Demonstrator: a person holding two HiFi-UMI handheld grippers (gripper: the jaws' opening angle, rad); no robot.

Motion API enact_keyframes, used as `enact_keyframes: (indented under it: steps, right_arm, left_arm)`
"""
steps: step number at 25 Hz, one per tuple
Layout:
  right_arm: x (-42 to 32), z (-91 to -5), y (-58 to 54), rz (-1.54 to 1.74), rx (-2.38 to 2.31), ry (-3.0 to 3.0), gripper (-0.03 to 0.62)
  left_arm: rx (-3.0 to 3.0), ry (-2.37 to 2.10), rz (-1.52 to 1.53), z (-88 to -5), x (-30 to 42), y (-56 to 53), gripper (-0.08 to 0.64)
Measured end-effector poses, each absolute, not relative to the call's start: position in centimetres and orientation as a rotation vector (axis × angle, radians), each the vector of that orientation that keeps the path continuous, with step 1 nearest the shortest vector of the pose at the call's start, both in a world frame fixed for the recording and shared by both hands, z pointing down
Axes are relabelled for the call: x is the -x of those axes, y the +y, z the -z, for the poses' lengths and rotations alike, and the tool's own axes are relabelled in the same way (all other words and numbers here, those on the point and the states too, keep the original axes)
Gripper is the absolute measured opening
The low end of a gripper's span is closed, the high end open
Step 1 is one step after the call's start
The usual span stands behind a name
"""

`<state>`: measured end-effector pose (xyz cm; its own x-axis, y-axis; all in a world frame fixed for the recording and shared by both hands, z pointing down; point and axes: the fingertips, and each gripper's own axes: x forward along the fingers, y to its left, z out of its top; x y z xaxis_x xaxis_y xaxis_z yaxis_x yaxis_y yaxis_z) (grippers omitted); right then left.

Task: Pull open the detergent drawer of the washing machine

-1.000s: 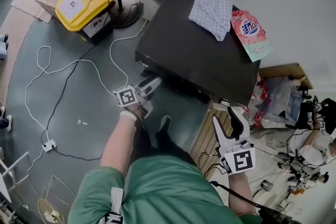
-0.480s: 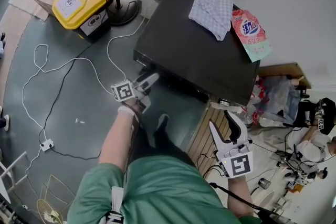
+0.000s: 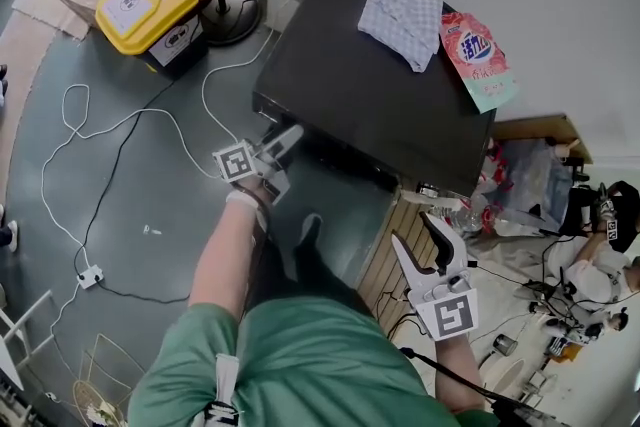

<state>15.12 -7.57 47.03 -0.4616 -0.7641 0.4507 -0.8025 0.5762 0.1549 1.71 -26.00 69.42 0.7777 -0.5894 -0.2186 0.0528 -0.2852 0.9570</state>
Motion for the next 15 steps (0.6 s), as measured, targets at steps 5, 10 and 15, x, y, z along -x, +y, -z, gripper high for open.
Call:
enact_keyframes:
  steps: [5,10,15]
  right_arm:
    - [-14.1,-46.8,-6.7,-0.106,-1.235,-2.353,0.204]
    - [-14.0,-46.7,-5.8,-0.13,-1.207,-2.386,0.204]
    - [-13.8,-45.7,-6.1,-0.107,-1.203,-2.419,0.204]
  left_arm:
    - [-1.691,-0.44,0.697,-69.1,-1.2,-25.2,0.387]
    - [-1.696,-0.481,0.72,-70.0,0.8,-20.1,0.351]
    - [-1.693,-0.496,0.71,-69.6,1.8,-16.9,0.365]
